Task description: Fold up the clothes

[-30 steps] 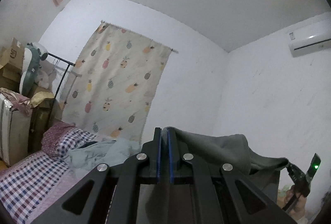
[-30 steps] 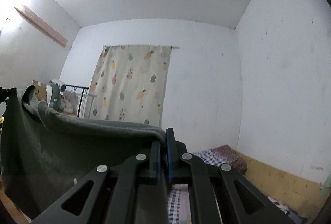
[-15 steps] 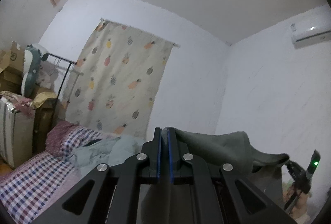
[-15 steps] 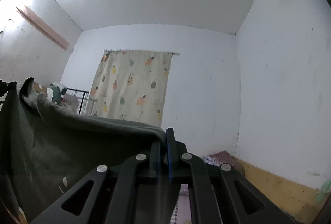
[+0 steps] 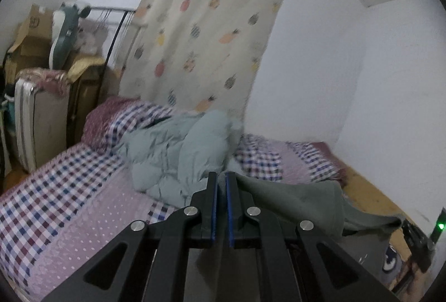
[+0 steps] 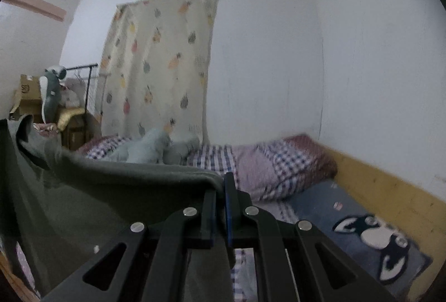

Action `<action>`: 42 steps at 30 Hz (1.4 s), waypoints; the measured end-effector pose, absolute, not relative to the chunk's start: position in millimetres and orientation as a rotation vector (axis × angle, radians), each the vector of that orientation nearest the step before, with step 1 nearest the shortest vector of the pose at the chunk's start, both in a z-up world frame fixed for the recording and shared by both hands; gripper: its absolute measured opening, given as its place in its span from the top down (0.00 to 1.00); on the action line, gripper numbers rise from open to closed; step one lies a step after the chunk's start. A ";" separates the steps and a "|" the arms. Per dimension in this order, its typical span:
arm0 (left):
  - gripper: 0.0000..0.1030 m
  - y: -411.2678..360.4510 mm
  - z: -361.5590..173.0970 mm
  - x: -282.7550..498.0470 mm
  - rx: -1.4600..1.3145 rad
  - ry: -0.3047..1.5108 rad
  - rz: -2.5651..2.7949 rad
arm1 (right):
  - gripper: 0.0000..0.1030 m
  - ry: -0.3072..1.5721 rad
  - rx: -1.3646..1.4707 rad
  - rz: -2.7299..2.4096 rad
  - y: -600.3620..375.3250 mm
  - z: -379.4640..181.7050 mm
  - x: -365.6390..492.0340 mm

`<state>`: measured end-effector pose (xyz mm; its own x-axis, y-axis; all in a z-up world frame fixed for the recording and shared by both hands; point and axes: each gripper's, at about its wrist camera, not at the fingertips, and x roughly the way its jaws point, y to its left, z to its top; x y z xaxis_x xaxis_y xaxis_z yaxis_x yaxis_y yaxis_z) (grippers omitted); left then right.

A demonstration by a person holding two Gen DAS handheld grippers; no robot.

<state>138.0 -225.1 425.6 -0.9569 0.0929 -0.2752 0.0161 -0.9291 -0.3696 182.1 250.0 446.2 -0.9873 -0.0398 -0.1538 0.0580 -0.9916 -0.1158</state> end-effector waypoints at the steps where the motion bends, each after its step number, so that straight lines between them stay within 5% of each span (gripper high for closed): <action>1: 0.96 -224.0 420.1 121.1 -0.481 -0.590 3.021 | 0.97 0.180 0.267 -3.077 249.0 439.6 164.2; 12: 0.96 -216.3 334.0 -72.8 -0.826 -0.614 3.058 | 0.97 0.163 0.680 -3.019 233.3 347.9 -48.7; 19: 0.96 -216.9 206.7 -189.8 -1.146 -0.594 3.011 | 0.97 0.144 1.034 -2.915 234.7 255.3 -182.4; 27: 0.96 -224.8 59.0 -259.7 -1.426 -0.576 2.963 | 0.96 0.246 1.366 -2.758 226.5 121.5 -285.4; 33: 0.93 -240.5 36.8 -261.7 -1.350 -0.679 2.888 | 0.95 0.300 1.518 -2.668 228.3 47.5 -321.2; 35: 0.86 -249.0 38.2 -258.8 -1.311 -0.716 2.865 | 0.80 0.267 1.518 -2.691 237.2 37.9 -327.1; 38: 0.52 -261.8 40.5 -254.4 -1.253 -0.770 2.829 | 0.51 0.196 1.512 -2.754 252.7 40.0 -329.6; 40: 0.30 -270.3 41.9 -251.5 -1.214 -0.804 2.805 | 0.48 0.154 1.496 -2.804 263.6 44.8 -328.0; 42: 0.23 -281.7 50.9 -242.1 -1.172 -0.828 2.804 | 0.47 0.151 1.473 -2.858 270.1 51.7 -324.0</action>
